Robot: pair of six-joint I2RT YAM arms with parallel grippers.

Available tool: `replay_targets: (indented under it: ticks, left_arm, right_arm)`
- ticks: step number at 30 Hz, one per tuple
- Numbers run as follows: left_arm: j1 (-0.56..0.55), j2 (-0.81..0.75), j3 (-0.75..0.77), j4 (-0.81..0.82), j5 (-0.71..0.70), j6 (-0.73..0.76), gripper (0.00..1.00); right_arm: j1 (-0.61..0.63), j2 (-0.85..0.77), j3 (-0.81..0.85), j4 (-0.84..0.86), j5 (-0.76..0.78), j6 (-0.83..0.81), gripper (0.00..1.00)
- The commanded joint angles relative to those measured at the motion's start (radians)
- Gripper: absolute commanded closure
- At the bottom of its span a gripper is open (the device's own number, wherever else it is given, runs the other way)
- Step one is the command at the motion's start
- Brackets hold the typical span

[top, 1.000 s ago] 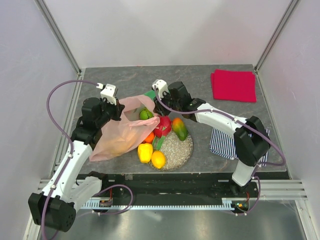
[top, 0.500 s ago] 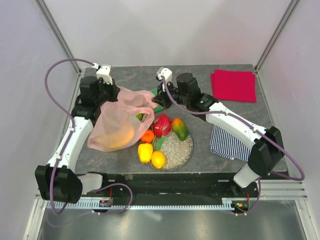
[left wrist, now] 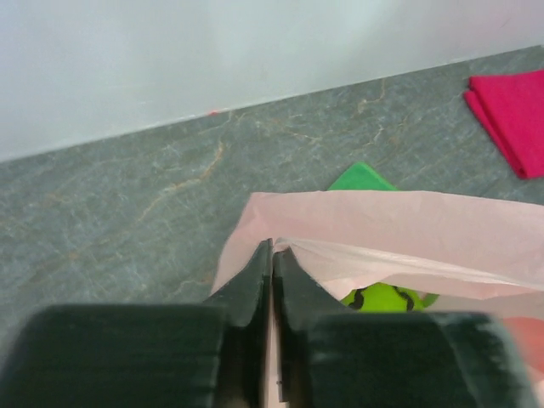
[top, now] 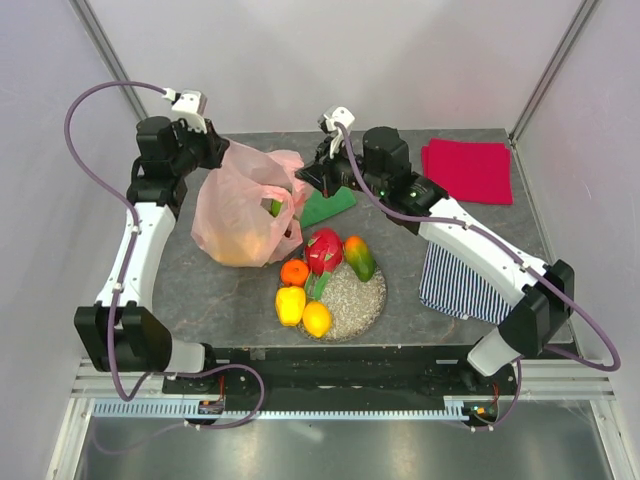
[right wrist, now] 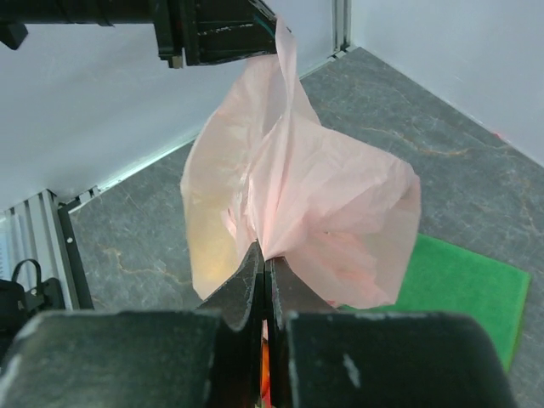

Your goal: Place the fruits into the plastic bag

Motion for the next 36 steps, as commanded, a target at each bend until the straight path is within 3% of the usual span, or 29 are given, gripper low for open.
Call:
replay_targets:
  ticks: [1, 3, 6, 12, 17, 20, 22, 25, 29, 36]
  left_arm:
    - [0.037, 0.065, 0.081, -0.031, -0.042, 0.032, 0.63]
    - [0.037, 0.029, 0.075, -0.049, -0.051, 0.004, 0.29]
    - [0.036, -0.054, 0.02, -0.042, -0.107, -0.085, 0.05]
    - [0.006, -0.405, -0.182, -0.02, -0.218, -0.25, 0.03]
    - [-0.053, -0.681, -0.399, -0.066, -0.063, -0.472, 0.03]
    - [-0.061, -0.749, -0.497, -0.068, 0.041, -0.572, 0.03]
    - [-0.089, -0.752, -0.552, -0.062, 0.075, -0.591, 0.04]
    - [-0.176, -0.731, -0.589, -0.039, 0.008, -0.571, 0.04]
    - [-0.422, -0.628, -0.569, -0.008, -0.202, -0.55, 0.04]
    - [-0.518, -0.504, -0.6, 0.142, -0.344, -0.551, 0.03]
  right_arm:
    - [-0.004, 0.038, 0.078, 0.069, -0.021, 0.099, 1.0]
    - [-0.001, 0.069, 0.091, 0.072, -0.021, 0.144, 1.0]
    - [0.001, 0.09, 0.096, 0.079, -0.008, 0.183, 1.0]
    - [0.011, 0.12, 0.104, 0.084, 0.013, 0.23, 1.0]
    - [0.02, 0.143, 0.128, 0.084, 0.039, 0.251, 1.0]
    - [0.02, 0.15, 0.134, 0.081, 0.05, 0.257, 1.0]
    - [0.022, 0.15, 0.131, 0.078, 0.056, 0.265, 1.0]
    - [0.025, 0.15, 0.13, 0.079, 0.058, 0.273, 1.0]
    - [0.033, 0.152, 0.125, 0.078, 0.067, 0.282, 1.0]
    - [0.034, 0.143, 0.111, 0.072, 0.065, 0.282, 1.0]
